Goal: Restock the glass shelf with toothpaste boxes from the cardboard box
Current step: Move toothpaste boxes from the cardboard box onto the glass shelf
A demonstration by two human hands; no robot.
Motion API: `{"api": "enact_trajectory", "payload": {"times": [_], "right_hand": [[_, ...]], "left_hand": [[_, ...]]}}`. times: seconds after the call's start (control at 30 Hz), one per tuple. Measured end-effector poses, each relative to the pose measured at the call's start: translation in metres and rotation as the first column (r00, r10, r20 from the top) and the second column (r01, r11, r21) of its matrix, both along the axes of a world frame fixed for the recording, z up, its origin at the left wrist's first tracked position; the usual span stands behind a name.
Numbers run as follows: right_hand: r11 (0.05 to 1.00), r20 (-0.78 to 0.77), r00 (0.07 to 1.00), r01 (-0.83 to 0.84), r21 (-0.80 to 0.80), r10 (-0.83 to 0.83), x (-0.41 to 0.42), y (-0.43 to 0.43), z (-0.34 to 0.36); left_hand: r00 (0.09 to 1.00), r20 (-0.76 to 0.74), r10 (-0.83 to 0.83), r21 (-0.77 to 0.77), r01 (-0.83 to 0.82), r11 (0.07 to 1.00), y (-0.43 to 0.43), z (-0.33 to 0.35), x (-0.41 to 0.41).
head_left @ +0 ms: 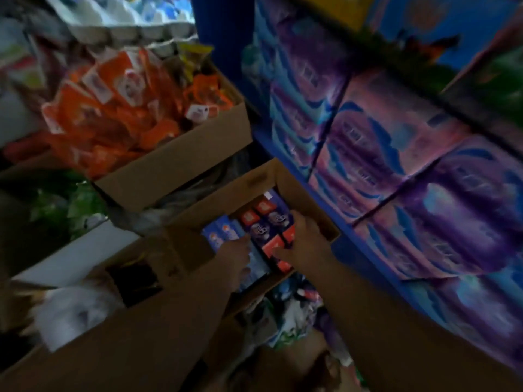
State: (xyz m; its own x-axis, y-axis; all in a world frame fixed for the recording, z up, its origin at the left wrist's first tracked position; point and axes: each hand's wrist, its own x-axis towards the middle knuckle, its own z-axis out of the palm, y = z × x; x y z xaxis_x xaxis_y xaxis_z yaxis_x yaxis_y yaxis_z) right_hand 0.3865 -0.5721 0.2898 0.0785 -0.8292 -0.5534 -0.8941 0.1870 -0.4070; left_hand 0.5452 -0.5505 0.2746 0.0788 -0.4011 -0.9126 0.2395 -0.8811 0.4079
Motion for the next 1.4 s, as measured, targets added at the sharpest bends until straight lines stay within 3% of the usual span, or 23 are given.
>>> {"api": "enact_trajectory", "payload": {"times": [0.1,0.23,0.3,0.37,0.63,0.83,1.0,1.1,1.3,1.4], "right_hand": [[0.999,-0.114,0.993,-0.045,0.000,0.044,0.023,-0.007,-0.028],[0.999,-0.219,0.976,0.028,0.031,-0.020,0.029,-0.020,-0.041],[0.996,-0.247,0.966,-0.060,0.072,0.076,0.023,-0.030,-0.042],[0.989,-0.192,0.973,-0.109,0.097,0.126,0.014,-0.041,-0.045],[0.987,0.101,0.995,-0.008,0.161,-0.009,0.009,-0.048,-0.047],[0.996,0.061,0.996,0.054,0.076,-0.059,0.002,-0.045,-0.050],[0.982,0.014,0.994,-0.111,0.153,0.110,0.001,-0.041,-0.047],[0.974,-0.043,0.976,-0.211,0.087,0.215,-0.006,-0.037,-0.045],[0.991,0.064,0.998,0.017,-0.133,-0.009,0.006,-0.034,-0.009],[0.974,0.104,0.994,0.056,-0.219,-0.033,0.018,-0.027,0.012]], "left_hand": [[0.985,-0.117,0.127,0.075,-0.119,0.990,-0.004,-0.024,-0.007],[0.972,-0.199,0.127,0.069,-0.115,0.991,-0.006,-0.030,-0.011],[0.952,-0.267,0.151,0.069,-0.137,0.988,-0.008,-0.036,-0.010],[0.933,-0.306,0.191,0.077,-0.175,0.982,-0.009,-0.038,-0.010],[0.903,-0.348,0.252,0.103,-0.230,0.968,-0.015,-0.041,-0.011],[0.891,-0.356,0.283,0.112,-0.260,0.959,-0.017,-0.041,-0.016],[0.878,-0.361,0.314,0.115,-0.292,0.950,-0.018,-0.043,-0.014],[0.858,-0.382,0.344,0.122,-0.322,0.939,-0.017,-0.046,-0.012],[0.864,-0.373,0.338,0.125,-0.314,0.941,-0.015,-0.040,-0.009],[0.840,-0.410,0.355,0.125,-0.334,0.934,-0.015,-0.043,-0.009]]}}
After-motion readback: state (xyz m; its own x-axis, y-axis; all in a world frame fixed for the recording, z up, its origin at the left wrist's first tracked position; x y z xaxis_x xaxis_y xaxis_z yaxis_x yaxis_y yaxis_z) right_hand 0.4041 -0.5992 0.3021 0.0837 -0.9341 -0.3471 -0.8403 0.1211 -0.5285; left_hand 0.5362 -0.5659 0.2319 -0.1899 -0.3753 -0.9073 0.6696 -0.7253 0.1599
